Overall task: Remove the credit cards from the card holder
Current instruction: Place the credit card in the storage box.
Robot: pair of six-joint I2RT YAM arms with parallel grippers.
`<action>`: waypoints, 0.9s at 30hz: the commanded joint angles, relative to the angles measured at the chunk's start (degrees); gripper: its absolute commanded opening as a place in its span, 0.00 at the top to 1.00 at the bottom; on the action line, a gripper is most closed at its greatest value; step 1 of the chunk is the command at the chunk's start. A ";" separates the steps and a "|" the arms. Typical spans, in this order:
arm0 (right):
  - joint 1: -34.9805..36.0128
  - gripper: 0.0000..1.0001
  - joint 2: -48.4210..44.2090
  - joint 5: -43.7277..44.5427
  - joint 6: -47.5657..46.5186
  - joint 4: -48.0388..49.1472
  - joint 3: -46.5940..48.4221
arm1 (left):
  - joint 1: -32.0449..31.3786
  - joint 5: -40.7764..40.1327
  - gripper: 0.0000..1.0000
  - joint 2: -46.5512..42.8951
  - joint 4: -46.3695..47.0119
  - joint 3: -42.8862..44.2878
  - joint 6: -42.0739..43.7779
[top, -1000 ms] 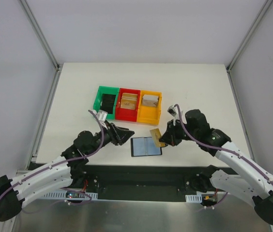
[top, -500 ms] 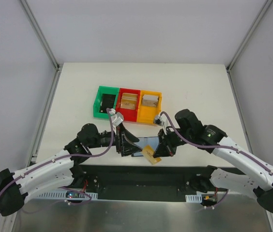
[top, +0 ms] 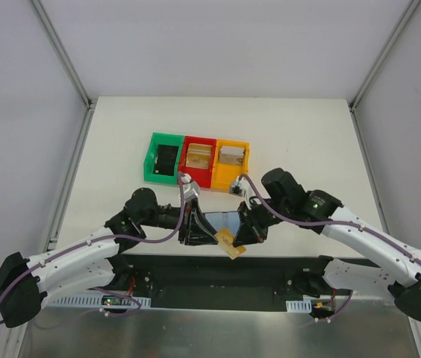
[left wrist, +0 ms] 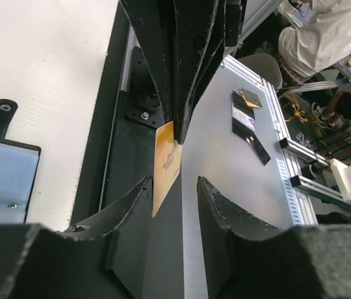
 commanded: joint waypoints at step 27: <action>-2.72 0.68 -6.99 2.70 6.77 12.51 -3.24 | -0.07 -3.12 1.00 -3.00 13.53 -5.09 -3.49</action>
